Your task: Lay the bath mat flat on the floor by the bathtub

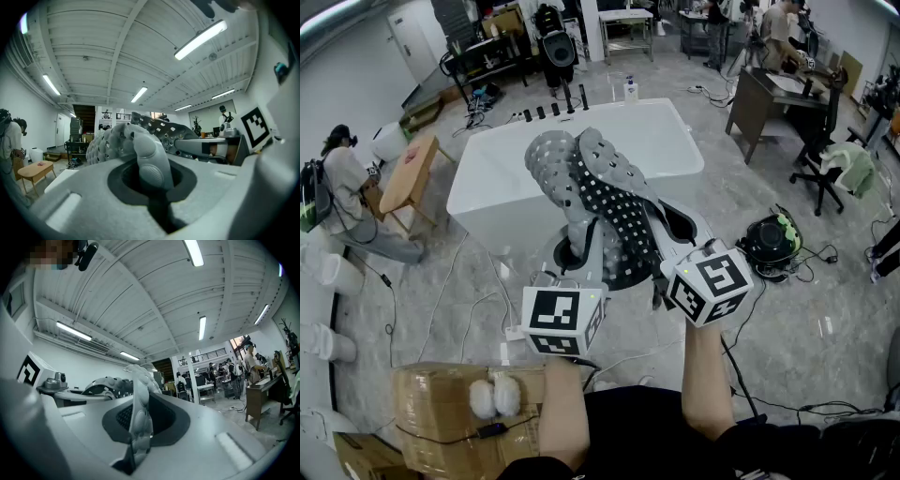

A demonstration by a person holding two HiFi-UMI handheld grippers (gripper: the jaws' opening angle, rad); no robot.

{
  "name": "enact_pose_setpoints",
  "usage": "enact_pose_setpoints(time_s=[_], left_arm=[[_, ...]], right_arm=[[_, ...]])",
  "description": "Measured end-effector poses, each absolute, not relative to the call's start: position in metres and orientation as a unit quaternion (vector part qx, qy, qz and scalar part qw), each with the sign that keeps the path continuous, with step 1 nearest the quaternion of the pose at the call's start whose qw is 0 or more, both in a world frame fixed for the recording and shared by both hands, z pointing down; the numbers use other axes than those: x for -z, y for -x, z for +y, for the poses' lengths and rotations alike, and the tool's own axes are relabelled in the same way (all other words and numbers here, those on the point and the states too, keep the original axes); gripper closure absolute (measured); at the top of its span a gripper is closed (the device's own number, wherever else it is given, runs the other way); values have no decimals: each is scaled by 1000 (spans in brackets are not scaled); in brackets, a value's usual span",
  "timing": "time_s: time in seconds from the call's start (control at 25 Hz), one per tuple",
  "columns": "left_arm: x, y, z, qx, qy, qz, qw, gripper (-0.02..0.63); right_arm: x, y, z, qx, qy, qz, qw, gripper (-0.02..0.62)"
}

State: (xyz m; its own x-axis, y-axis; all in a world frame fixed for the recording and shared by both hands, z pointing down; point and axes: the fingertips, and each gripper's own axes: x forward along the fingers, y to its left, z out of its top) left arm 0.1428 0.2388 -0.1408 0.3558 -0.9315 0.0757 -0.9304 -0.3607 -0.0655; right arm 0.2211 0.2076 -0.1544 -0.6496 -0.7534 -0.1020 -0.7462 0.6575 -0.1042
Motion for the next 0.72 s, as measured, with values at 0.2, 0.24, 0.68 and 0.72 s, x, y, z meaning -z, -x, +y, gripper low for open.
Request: enact_pose_setpoints(time_s=[0.2, 0.24, 0.68, 0.72], left_arm=[[150, -136, 240, 44, 820, 570, 7, 581], [150, -134, 240, 46, 819, 571, 8, 581], [142, -132, 249, 52, 808, 586, 0, 580], [140, -141, 249, 52, 808, 587, 1, 580]], right_arm=[[163, -218, 211, 34, 400, 911, 91, 574], [162, -216, 212, 36, 398, 912, 95, 574], [151, -213, 219, 40, 389, 917, 77, 574], [150, -221, 220, 37, 389, 917, 77, 574]])
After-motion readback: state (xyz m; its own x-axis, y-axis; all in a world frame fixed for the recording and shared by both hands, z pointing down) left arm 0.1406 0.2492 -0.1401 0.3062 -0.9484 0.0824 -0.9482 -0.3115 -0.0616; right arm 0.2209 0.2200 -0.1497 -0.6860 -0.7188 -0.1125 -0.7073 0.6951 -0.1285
